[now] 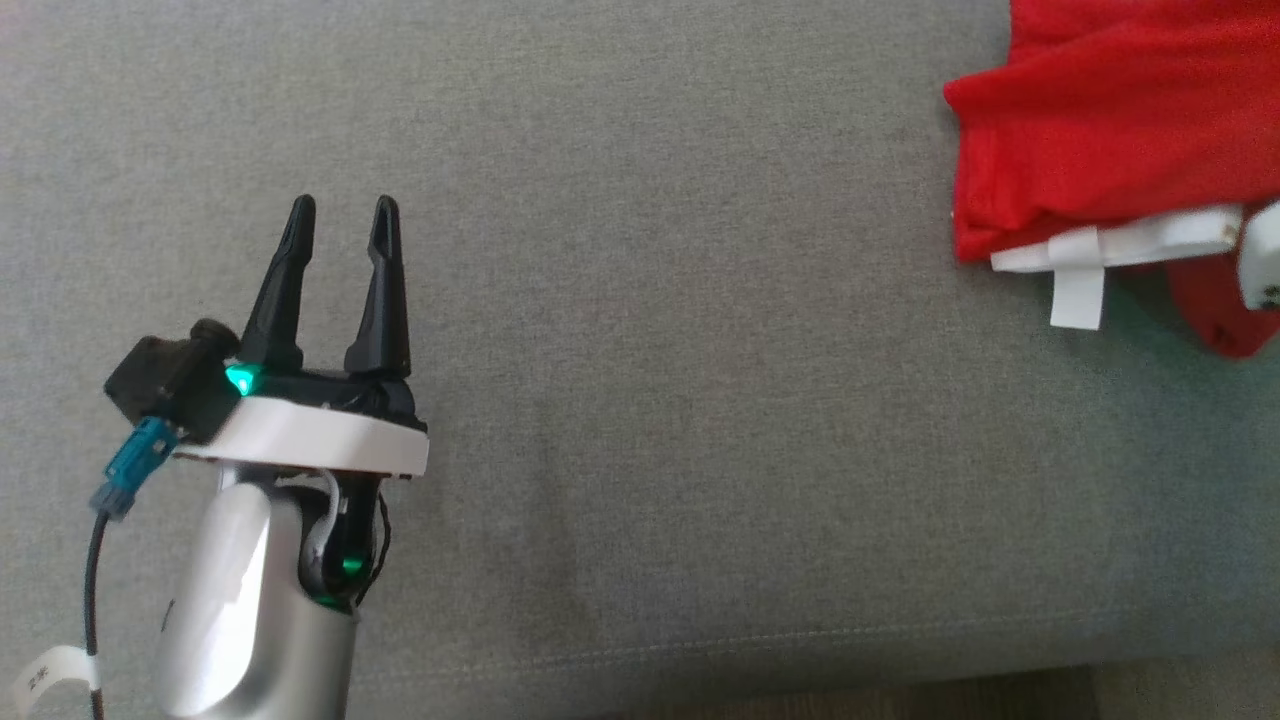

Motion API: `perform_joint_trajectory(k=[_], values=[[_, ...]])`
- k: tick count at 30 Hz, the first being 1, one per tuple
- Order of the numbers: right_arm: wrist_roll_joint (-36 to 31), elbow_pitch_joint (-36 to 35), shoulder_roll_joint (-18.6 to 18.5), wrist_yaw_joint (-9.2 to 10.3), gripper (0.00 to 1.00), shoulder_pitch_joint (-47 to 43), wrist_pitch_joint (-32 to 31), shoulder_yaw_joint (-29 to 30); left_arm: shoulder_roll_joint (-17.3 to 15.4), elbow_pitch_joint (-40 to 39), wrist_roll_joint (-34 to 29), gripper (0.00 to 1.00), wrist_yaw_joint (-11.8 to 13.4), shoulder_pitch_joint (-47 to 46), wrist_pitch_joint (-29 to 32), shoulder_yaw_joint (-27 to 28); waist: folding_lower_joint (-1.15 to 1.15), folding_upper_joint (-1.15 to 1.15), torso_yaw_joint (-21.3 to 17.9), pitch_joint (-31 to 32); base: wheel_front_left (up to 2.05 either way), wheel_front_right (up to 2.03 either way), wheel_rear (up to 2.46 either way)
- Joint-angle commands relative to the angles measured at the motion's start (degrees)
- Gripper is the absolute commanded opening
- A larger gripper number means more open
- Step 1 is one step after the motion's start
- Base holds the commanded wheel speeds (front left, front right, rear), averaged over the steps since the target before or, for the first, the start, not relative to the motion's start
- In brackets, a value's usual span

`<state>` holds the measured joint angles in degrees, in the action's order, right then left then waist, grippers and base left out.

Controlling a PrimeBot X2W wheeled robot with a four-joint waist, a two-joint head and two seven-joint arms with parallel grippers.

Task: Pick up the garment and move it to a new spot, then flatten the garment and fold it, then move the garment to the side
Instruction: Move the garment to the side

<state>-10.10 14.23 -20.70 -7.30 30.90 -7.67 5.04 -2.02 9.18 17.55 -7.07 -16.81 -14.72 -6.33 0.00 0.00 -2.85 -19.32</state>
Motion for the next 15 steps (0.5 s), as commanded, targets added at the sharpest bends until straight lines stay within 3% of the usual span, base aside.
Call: perform_joint_trajectory(k=[1,15], values=[[-0.1,-3.1,-1.5,-0.19,0.0,-0.9,-1.1,0.5,-0.9,-2.2,-0.6,1.0,-0.2,-1.6,-0.3,2.1,0.0,0.0,-0.2,-0.2,0.0,0.0,0.0],[0.4,-6.4,-0.3,-0.19,0.0,-4.3,-5.9,5.4,-0.9,-2.3,-1.0,1.0,-0.4,-1.9,-0.3,1.7,0.0,0.0,-0.4,-2.0,0.0,0.0,0.0]])
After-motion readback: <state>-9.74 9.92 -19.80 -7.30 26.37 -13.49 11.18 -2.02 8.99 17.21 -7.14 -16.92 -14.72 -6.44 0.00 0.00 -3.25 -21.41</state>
